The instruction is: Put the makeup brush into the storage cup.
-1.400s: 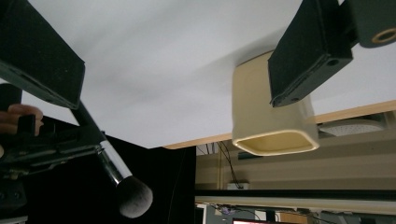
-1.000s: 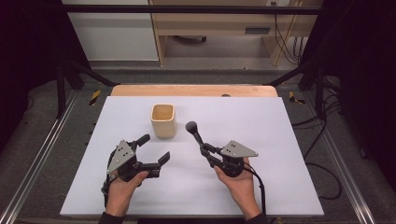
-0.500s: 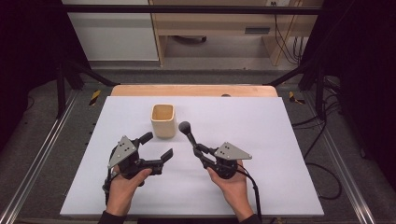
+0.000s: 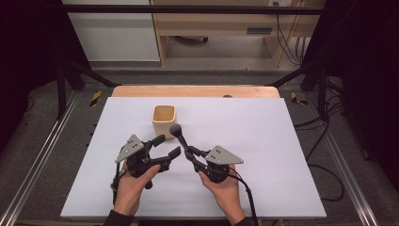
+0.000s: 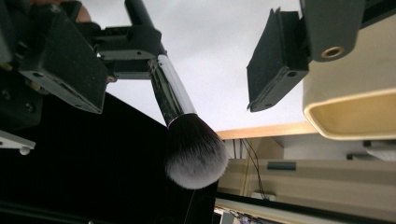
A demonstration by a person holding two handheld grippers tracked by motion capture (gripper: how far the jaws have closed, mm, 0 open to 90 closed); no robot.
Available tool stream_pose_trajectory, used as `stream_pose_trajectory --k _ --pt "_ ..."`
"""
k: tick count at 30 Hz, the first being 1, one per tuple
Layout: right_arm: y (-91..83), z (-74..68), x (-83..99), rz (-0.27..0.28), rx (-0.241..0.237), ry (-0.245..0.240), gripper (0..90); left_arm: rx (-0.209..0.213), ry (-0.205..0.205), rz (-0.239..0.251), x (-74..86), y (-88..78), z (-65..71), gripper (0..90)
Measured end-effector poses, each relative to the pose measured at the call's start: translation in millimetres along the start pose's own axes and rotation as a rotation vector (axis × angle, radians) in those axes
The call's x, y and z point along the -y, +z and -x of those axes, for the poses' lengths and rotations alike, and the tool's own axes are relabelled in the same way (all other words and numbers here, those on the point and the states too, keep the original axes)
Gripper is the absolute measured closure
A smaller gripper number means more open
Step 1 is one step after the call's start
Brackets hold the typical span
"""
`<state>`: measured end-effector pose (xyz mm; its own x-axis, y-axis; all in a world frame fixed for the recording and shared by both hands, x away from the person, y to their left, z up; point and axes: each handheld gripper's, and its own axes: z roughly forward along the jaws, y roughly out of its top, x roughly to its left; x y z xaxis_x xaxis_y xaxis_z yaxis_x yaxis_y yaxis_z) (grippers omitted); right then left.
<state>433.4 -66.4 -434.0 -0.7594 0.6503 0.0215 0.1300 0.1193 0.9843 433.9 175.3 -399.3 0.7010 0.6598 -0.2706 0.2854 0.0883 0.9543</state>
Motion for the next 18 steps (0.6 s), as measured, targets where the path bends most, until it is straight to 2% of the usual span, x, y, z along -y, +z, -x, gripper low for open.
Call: stream_pose_trajectory --k 1,3,7,11,18 --pt "0.7 -2.4 0.0 0.0 -0.001 -0.01 74.2 0.009 -0.019 -0.005 0.6 1.0 -1.2 23.2" --pt "1.4 -5.0 0.4 0.003 -0.004 -0.019 74.2 0.02 -0.031 -0.022 1.7 2.4 -2.6 27.2" --pt "3.1 -10.1 0.4 0.001 -0.008 -0.023 74.2 0.019 -0.055 -0.036 3.3 5.3 -4.9 35.0" --pt "4.9 -12.7 0.1 0.004 -0.012 -0.026 74.2 0.025 -0.082 -0.028 4.8 6.8 -7.4 41.7" --pt "6.5 -14.2 -0.9 0.006 -0.012 -0.028 74.2 0.028 -0.089 -0.041 5.8 7.5 -8.7 47.1"
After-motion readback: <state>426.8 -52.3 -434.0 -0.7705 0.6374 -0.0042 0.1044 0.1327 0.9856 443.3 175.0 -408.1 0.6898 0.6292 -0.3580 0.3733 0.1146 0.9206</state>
